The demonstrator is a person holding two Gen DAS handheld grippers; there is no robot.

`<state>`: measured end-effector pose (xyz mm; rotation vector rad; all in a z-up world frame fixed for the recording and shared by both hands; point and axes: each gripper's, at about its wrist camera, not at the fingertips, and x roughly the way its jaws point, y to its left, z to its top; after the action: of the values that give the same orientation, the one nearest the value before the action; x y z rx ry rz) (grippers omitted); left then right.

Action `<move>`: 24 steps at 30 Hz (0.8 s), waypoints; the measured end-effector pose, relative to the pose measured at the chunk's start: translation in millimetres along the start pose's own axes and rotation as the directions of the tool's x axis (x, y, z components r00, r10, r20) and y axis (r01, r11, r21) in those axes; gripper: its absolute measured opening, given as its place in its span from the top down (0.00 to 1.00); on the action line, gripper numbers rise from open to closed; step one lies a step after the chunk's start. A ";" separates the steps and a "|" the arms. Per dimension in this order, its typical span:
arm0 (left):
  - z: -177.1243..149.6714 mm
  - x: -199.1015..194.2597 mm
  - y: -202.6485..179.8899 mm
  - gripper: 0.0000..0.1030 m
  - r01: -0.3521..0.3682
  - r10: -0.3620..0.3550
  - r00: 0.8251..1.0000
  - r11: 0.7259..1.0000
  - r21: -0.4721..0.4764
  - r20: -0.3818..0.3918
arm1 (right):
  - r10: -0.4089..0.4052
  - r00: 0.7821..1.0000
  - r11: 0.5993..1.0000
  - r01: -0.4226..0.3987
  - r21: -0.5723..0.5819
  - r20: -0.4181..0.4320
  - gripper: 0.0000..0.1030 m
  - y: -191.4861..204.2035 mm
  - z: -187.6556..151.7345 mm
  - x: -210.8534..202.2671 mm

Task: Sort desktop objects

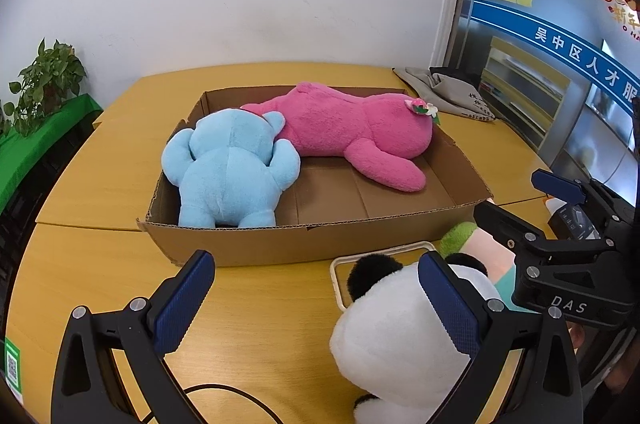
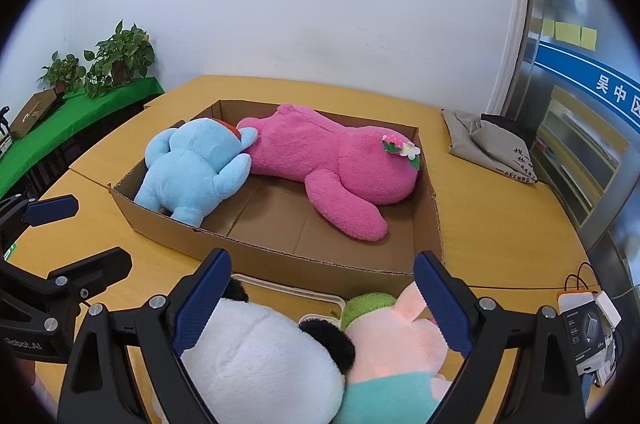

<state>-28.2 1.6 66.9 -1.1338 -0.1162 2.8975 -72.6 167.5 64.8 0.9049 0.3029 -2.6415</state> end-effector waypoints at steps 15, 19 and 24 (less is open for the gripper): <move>-3.8 3.5 12.7 0.00 0.031 -0.031 0.999 0.999 -0.041 -0.015 | 0.004 1.000 1.000 -0.004 -0.015 -0.009 0.10 5.0 0.7 6.3; -4.4 3.6 15.5 0.00 0.036 -0.037 0.999 0.998 -0.053 -0.018 | -0.003 1.000 1.000 0.003 -0.012 -0.016 0.10 3.8 0.5 7.8; -4.3 2.0 15.6 0.00 0.029 -0.030 0.999 0.998 -0.050 -0.014 | -0.002 1.000 1.000 0.002 -0.019 -0.014 0.10 5.9 1.2 7.6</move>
<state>-26.8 -13.6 61.2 -1.1505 -0.2046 2.8752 -76.7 159.8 60.4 0.9187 0.3315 -2.6303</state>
